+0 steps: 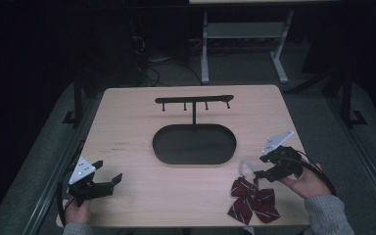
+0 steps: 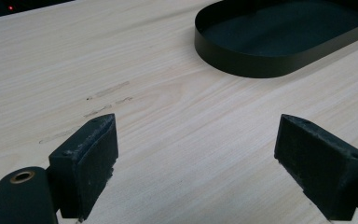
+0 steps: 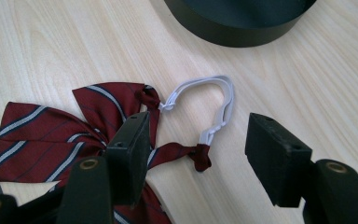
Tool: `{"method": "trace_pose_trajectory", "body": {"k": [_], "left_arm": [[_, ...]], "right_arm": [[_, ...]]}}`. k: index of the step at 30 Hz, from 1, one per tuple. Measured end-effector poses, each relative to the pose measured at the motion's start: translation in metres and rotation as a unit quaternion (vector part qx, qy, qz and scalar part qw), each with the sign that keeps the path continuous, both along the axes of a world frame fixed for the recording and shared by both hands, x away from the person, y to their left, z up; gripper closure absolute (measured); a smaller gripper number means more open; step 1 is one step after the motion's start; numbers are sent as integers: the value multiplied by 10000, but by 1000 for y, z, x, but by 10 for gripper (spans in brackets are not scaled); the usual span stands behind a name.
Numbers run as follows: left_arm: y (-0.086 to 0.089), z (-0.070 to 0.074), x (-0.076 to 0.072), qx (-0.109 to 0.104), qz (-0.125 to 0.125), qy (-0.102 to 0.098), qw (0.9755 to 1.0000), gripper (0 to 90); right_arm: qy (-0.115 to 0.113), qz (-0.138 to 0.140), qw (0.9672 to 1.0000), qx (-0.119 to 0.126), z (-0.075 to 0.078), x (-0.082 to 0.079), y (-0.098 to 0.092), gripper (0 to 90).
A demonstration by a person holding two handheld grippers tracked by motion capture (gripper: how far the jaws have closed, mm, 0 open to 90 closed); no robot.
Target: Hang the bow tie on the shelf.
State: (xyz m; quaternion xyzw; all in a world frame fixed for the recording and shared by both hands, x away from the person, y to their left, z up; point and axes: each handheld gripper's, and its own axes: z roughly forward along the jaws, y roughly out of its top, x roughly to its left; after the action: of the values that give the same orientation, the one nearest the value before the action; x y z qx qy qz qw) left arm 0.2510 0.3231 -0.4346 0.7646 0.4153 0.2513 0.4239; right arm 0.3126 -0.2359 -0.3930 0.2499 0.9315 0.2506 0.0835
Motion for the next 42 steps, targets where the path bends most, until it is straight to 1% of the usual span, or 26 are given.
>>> {"method": "trace_pose_trajectory", "body": {"k": [5, 8, 9, 11, 12, 13, 15, 16, 17, 18, 21, 25, 26, 27, 34, 37, 38, 39, 40, 41, 42], "left_arm": [[0, 0, 0, -4, -1, -13, 10000, 131], [0, 0, 0, -5, 4, -6, 10000, 131], [0, 0, 0, -4, 6, -6, 10000, 131], [0, 0, 0, 1, 5, -5, 10000, 131], [0, 0, 0, -6, 10, -5, 10000, 131], [0, 0, 0, -21, 15, -1, 10000, 131], [0, 0, 0, -23, 15, 6, 10000, 131], [0, 0, 0, -14, 8, 4, 10000, 131], [0, 0, 0, -8, 2, 1, 10000, 131], [0, 0, 0, -9, -3, -3, 10000, 131], [0, 0, 0, -5, -2, 4, 10000, 131], [0, 0, 0, -14, 0, -3, 10000, 131], [0, 0, 0, -13, 3, -5, 10000, 131], [0, 0, 0, -17, -1, -7, 10000, 131], [0, 0, 0, -10, -11, 7, 10000, 131], [0, 0, 0, -20, -7, -4, 10000, 131], [0, 0, 0, -25, -5, 5, 10000, 131], [0, 0, 0, -20, -2, 5, 10000, 131], [0, 0, 0, -18, -13, -6, 10000, 131], [0, 0, 0, -18, -13, -6, 10000, 131], [0, 0, 0, -17, -21, -7, 10000, 131]], "right_arm": [[76, 66, 9999, -54, 0, 7, 5, 407], [195, 152, 9995, -171, -2, 17, 11, 416], [207, 177, 9994, -229, -2, 19, 13, 420], [240, 200, 9992, -251, -3, 21, 14, 428], [283, 241, 9988, -317, -4, 25, 18, 436], [283, 241, 9988, -317, -4, 25, 18, 436], [351, 306, 9983, -354, -6, 29, 21, 478], [383, 325, 9980, -394, -8, 31, 23, 483], [383, 325, 9980, -394, -8, 31, 23, 483], [444, 313, 9975, -444, -11, 35, 25, 501], [460, 321, 9972, -500, -14, 39, 27, 509], [559, 290, 9963, -585, -20, 46, 30, 544], [593, 292, 9957, -642, -23, 50, 32, 558], [593, 292, 9957, -642, -23, 50, 32, 558], [683, 221, 9931, -928, -34, 60, 39, 610], [696, 198, 9925, -990, -37, 62, 40, 638], [721, 178, 9916, -1061, -39, 63, 41, 660], [721, 178, 9916, -1061, -39, 63, 41, 660], [739, 177, 9911, -1094, -42, 65, 41, 686], [739, 177, 9911, -1094, -42, 65, 41, 686], [743, 183, 9904, -1149, -43, 65, 42, 709]]}}
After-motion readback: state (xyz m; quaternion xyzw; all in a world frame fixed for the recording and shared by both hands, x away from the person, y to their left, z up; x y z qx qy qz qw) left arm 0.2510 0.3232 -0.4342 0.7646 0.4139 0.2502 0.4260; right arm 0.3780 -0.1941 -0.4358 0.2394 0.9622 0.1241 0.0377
